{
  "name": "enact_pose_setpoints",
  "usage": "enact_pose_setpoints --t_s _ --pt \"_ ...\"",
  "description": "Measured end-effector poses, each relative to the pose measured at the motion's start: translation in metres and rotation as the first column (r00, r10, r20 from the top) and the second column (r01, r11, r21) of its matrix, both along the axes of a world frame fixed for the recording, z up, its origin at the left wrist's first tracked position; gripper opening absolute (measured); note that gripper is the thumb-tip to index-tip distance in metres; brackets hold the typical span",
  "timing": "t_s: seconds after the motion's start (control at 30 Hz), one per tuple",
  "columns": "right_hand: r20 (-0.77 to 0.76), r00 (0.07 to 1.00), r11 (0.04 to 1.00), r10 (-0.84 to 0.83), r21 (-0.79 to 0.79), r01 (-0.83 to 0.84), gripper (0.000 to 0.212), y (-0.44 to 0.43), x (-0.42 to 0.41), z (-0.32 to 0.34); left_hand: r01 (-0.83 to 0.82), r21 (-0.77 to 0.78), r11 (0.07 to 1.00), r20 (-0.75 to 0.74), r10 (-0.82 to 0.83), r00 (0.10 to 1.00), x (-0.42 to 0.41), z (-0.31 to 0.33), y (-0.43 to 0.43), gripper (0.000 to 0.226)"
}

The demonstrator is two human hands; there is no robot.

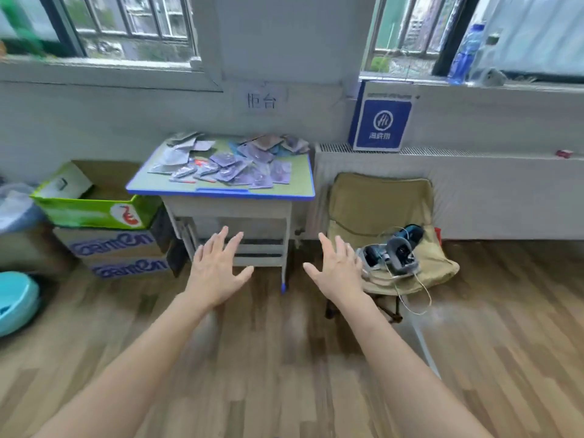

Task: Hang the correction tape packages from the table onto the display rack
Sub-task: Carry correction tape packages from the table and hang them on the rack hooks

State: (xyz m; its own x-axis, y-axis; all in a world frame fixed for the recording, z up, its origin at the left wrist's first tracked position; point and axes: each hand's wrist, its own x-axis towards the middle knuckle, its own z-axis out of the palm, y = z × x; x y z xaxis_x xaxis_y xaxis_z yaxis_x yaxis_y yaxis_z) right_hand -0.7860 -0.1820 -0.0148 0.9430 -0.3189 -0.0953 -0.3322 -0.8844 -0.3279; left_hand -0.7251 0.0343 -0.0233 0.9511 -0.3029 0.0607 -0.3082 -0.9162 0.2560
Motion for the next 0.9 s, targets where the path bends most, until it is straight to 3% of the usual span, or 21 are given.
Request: enact_pose_setpoints --t_s 0.33,0.73,0.9 --pt "-0.016 0.996 0.996 0.086 -0.013 -0.086 0.071 0.020 0.184 -0.002 -0.073 -0.049 0.996 -0.039 0.071 0.997 0.167 0.000 0.019 0.073" --pt "-0.048 0.997 0.998 -0.055 -0.008 0.054 0.070 0.012 0.406 -0.024 0.005 -0.054 0.999 -0.061 -0.009 0.998 0.419 -0.016 0.023 0.072" --pt "-0.145 0.984 0.994 -0.104 0.021 0.108 0.074 0.006 0.463 -0.043 0.017 -0.056 0.998 -0.136 -0.025 0.990 0.482 -0.032 0.024 0.071"
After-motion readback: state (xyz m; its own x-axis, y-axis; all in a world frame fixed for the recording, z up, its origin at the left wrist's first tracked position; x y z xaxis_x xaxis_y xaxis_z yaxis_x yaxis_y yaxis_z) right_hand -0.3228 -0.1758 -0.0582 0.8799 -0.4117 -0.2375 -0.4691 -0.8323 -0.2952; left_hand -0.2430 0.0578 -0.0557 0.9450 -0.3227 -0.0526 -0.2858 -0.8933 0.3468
